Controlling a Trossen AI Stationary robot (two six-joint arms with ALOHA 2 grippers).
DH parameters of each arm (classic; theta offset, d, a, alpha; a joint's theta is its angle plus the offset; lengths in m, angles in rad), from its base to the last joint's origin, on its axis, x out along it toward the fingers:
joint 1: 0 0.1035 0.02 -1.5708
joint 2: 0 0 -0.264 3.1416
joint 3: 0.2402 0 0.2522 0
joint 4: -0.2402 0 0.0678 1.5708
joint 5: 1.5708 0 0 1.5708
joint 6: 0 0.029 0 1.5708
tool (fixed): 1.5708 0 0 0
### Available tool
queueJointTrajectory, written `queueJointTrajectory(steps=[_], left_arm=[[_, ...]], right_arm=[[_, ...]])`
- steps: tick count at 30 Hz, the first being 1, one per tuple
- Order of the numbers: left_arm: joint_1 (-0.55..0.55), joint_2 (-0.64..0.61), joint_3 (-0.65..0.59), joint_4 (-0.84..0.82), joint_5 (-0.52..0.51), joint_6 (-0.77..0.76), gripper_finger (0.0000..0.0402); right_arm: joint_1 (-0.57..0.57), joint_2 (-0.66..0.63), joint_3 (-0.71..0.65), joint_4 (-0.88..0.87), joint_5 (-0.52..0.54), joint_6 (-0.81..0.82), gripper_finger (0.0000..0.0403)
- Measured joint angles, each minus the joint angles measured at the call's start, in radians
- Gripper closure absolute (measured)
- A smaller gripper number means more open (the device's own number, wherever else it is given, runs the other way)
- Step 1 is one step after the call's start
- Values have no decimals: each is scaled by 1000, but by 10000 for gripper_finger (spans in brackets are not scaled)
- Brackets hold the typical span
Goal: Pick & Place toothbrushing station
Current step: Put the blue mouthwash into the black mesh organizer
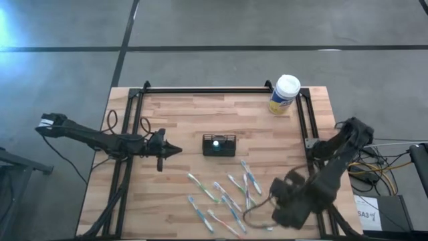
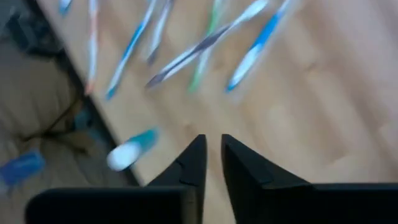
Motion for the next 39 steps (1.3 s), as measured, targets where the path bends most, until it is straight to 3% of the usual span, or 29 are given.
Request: queueJointTrajectory(steps=[4, 8, 13, 26, 39], left_arm=[[0, 0, 0, -35, 4, -31, 399], [0, 0, 0, -77, 7, -54, 399], [0, 1, 0, -122, 7, -63, 399], [0, 0, 0, -116, 7, -47, 399], [0, 0, 0, -116, 3, -28, 399]], right_arm=[[-2, 137, 133, -1, -99, 8, 291], [-3, 235, 250, -11, -114, 86, 237], [-11, 340, 360, -69, -172, 129, 199], [-11, 549, 583, -217, -226, 200, 181], [51, 553, 550, -239, -233, 348, 181]])
